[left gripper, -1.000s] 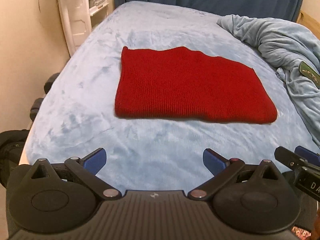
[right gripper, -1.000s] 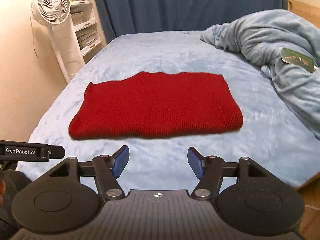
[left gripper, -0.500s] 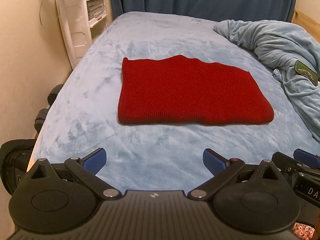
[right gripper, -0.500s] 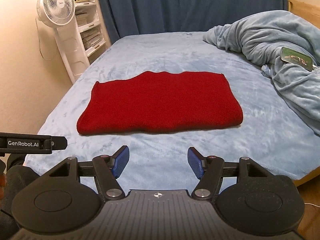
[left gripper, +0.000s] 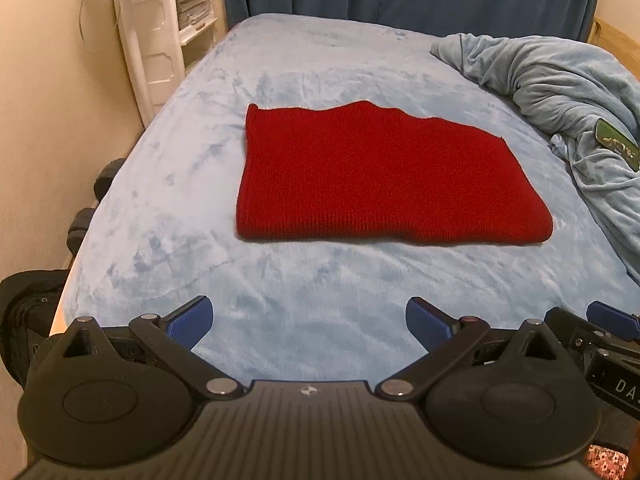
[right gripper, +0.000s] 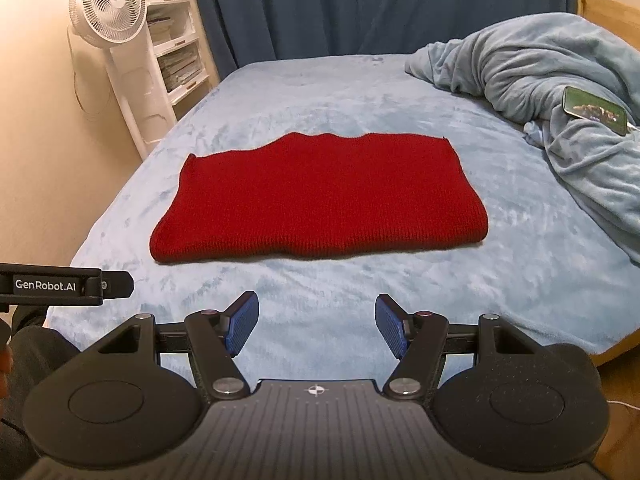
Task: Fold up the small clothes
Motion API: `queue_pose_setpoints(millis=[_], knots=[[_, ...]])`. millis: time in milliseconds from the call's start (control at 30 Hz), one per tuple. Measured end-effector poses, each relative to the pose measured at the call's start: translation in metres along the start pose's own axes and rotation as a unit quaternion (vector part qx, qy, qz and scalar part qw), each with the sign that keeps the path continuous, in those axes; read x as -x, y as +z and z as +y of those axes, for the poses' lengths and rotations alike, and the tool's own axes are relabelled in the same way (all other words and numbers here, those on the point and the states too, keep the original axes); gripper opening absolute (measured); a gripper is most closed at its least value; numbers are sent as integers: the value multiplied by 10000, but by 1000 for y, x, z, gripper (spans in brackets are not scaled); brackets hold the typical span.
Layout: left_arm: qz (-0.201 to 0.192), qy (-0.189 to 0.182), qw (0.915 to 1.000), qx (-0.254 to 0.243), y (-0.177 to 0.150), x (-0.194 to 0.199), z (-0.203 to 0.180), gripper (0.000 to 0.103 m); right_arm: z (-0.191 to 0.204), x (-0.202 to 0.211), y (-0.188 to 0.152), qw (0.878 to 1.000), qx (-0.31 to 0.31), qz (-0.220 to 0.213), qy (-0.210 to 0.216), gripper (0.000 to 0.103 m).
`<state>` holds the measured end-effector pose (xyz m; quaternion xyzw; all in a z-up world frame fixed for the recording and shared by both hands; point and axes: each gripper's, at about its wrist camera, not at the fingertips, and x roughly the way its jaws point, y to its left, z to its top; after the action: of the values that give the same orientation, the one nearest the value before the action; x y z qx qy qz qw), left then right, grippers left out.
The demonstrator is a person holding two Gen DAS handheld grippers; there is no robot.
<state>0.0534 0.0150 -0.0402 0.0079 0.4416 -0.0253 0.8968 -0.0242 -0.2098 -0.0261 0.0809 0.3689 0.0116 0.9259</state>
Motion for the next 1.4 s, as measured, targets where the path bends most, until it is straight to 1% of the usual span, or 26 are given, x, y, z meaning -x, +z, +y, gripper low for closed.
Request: queue_pose_setpoints(millis=[200,367,567,700,833,1033,1100,1300,1400], knots=[[25,25,10000,55,-1,-4,4,103,-2,-5,-1,10000,-69,39,-16,66],[143,37,9998,164,-1,-11,9,103,-7,-12,-4,9995,-276,118,0,66],[229,90,9995,206,1,-20,13,103,-17,-21,-3,9984,-541,113,70,66],[326,244,9989,240,5,-30,18,103,-37,-29,1,9945,-1031,71,176,67],[386,439,9975,387,13,-41,28,103,-66,-43,10,9887,-1494,-2,107,68],[560,760,9935,628,29,-64,46,103,-113,-75,26,9750,-2219,-19,-122,69],[628,837,9921,699,33,-73,51,103,-131,-90,30,9682,-2497,46,-143,69],[887,964,9874,888,48,-105,60,103,-183,-143,36,9371,-3453,490,-162,71],[926,1012,9859,957,56,-118,63,103,-206,-165,38,9228,-3804,562,-234,71]])
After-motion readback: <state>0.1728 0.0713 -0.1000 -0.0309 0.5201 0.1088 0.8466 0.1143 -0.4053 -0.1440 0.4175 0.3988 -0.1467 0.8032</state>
